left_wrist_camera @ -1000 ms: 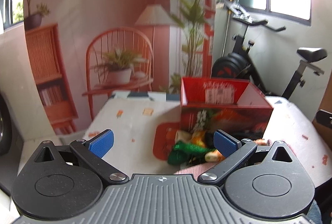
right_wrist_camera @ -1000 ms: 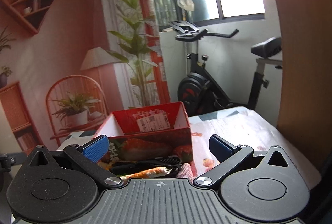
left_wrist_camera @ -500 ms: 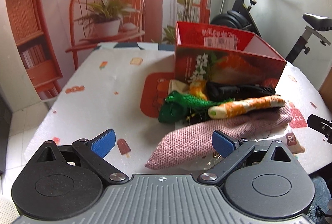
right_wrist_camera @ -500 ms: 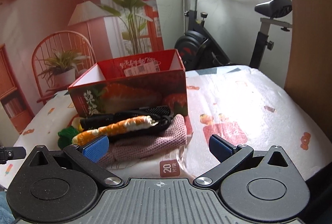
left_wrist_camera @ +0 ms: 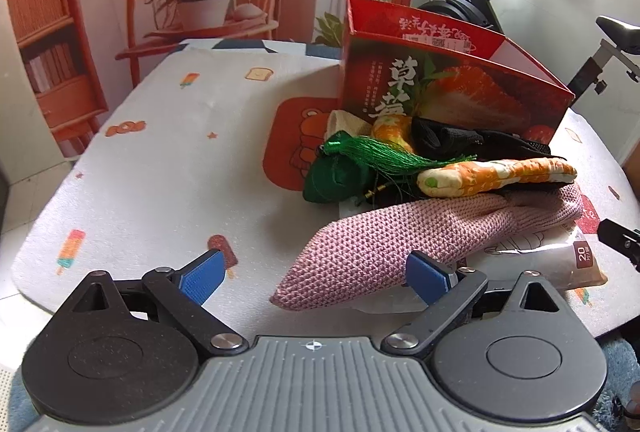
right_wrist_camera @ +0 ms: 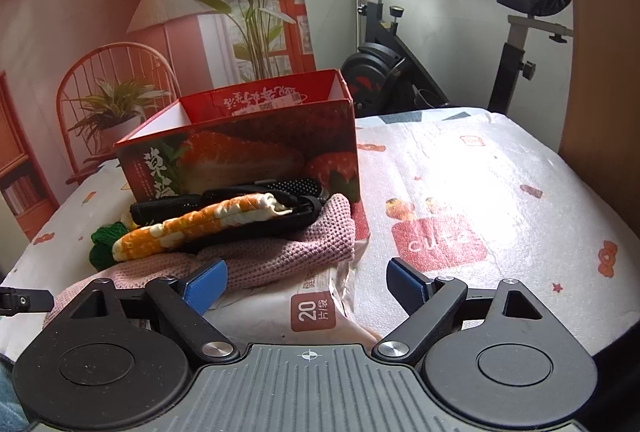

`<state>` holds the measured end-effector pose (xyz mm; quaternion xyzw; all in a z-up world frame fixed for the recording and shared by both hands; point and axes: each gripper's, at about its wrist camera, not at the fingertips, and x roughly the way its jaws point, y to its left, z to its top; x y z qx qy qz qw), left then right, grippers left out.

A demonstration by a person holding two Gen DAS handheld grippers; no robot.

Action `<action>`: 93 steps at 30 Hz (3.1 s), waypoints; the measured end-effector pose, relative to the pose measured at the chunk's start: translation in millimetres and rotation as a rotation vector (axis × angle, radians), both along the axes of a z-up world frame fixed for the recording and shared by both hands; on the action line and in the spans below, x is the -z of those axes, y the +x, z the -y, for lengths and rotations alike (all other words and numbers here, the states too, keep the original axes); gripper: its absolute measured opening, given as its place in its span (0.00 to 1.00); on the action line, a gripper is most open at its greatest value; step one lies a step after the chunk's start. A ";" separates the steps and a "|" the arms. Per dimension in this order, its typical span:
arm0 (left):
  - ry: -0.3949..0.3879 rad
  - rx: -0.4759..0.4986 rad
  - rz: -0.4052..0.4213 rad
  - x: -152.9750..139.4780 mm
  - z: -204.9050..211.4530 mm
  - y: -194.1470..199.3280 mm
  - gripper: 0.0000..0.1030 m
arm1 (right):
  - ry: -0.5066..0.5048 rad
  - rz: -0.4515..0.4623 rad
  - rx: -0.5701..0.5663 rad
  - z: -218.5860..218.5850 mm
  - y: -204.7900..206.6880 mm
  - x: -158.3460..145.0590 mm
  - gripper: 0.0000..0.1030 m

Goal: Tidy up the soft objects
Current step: 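Move the left tool down to the pink knitted cloth, then close the left tool on the pink knitted cloth and lift it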

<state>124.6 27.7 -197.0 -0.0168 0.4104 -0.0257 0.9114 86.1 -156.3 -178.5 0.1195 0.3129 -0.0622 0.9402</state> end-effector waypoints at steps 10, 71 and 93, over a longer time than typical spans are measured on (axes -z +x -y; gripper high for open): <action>-0.146 -0.006 -0.059 24.6 -8.4 18.3 0.95 | 0.013 -0.017 -0.017 2.2 11.4 17.6 0.81; -0.079 0.043 -0.151 45.4 11.8 60.7 0.10 | 0.092 -0.164 -0.168 15.0 61.9 15.9 0.29; -0.156 0.081 -0.003 14.0 1.6 49.2 0.05 | 0.108 -0.140 -0.150 20.5 67.7 6.5 0.05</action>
